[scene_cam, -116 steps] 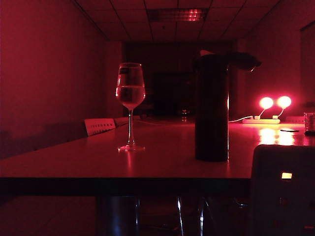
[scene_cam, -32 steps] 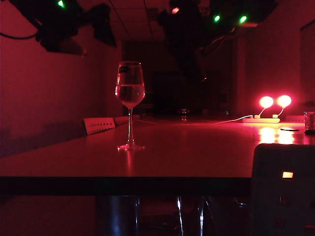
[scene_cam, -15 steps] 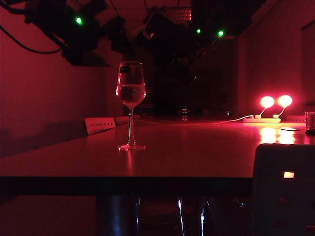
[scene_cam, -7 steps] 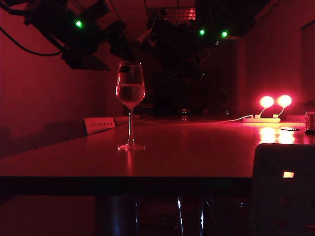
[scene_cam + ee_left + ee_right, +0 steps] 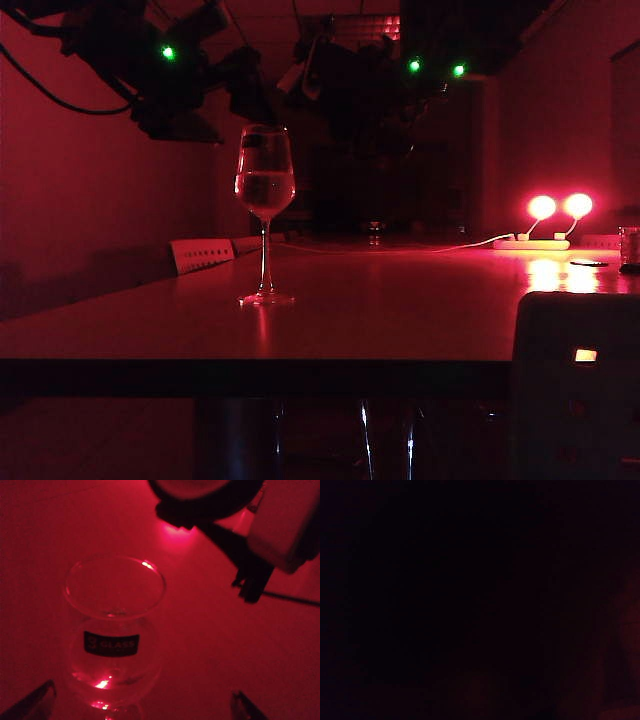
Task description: Pick up the black thermos cup, pour some water from it into the stemmed glass, and then put the thermos cup back on the table.
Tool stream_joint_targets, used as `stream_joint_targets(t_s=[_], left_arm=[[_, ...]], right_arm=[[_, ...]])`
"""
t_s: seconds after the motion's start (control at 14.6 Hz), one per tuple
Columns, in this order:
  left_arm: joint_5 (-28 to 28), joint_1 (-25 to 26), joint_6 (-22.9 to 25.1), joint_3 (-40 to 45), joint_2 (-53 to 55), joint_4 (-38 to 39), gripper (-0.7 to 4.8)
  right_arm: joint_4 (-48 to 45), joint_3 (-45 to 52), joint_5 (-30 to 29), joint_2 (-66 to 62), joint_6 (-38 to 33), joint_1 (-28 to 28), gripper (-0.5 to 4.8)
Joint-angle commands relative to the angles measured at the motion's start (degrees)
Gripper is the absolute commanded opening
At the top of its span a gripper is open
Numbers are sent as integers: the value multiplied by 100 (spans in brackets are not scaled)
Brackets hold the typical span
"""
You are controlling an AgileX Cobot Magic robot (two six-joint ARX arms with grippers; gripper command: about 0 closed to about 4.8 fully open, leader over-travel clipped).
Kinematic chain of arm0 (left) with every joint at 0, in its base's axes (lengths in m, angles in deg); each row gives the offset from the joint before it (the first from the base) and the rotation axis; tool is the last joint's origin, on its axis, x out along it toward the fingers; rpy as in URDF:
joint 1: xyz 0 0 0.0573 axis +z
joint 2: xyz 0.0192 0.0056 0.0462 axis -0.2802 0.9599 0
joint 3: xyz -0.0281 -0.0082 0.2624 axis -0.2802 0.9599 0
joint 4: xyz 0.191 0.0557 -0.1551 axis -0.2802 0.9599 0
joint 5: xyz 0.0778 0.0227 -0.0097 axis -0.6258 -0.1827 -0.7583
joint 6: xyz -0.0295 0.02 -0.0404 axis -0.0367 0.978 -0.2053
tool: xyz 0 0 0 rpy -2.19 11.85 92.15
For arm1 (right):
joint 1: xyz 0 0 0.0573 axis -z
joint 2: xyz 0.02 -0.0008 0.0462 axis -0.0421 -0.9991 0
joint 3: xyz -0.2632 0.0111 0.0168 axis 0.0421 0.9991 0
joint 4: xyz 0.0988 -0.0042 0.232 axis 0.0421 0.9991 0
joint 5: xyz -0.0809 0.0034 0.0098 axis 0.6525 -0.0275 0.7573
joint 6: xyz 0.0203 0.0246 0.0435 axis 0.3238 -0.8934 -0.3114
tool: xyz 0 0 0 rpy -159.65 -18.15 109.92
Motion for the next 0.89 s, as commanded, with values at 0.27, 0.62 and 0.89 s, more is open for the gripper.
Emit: stream_joint_targets(t_s=[0.27, 0.62, 0.89], left_arm=[[7, -7, 22, -31, 72, 68, 479], [9, -7, 22, -28, 72, 98, 479], [7, -4, 24, -24, 74, 136, 479]], right_arm=[[-610, -85, -140, 85, 772, -52, 166], [-680, -214, -249, -98, 1060, -44, 167], [-651, -413, -227, -234, 1078, -46, 167]])
